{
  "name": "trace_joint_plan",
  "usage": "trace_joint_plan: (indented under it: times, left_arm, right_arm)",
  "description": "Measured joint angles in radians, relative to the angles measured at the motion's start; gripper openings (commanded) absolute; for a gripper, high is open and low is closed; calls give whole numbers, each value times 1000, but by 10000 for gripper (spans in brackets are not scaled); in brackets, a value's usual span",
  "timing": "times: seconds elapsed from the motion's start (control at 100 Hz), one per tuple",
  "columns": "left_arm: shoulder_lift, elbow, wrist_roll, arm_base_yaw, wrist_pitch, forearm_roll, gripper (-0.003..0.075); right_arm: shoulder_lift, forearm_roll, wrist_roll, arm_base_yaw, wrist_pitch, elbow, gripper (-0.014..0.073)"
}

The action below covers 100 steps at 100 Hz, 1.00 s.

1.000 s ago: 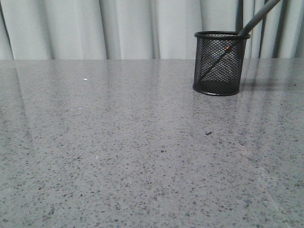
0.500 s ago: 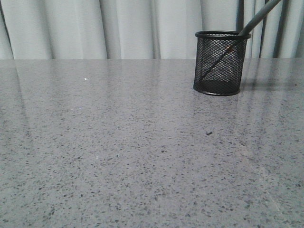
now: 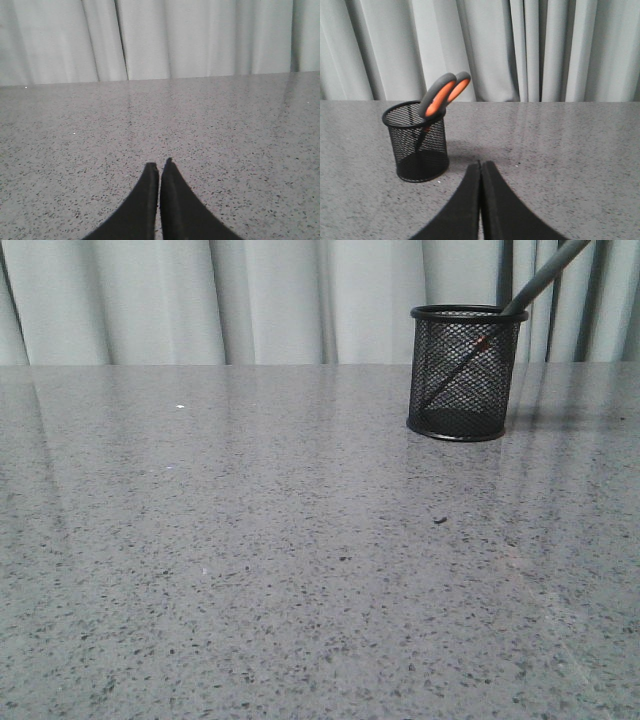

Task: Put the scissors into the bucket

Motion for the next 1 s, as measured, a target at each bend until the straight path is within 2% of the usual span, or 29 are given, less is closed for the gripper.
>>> trace_joint_plan:
  times: [0.17,0.29,0.57,1.0]
  left_arm:
    - [0,0,0,0,0,0,-20]
    - [0,0,0,0,0,0,-20]
    - [0,0,-1,0,0,0,-20]
    - [0,0,-1,0,-5,0,-20]
  right_arm:
    - [-2,-347,315,0,-43,42,-55]
    - [-48,-487,401,0,-46,103,-55]
    - [-229,-578,497,-9,-49,297,-55]
    - [-239,-634,539,-11,-49,297,-55]
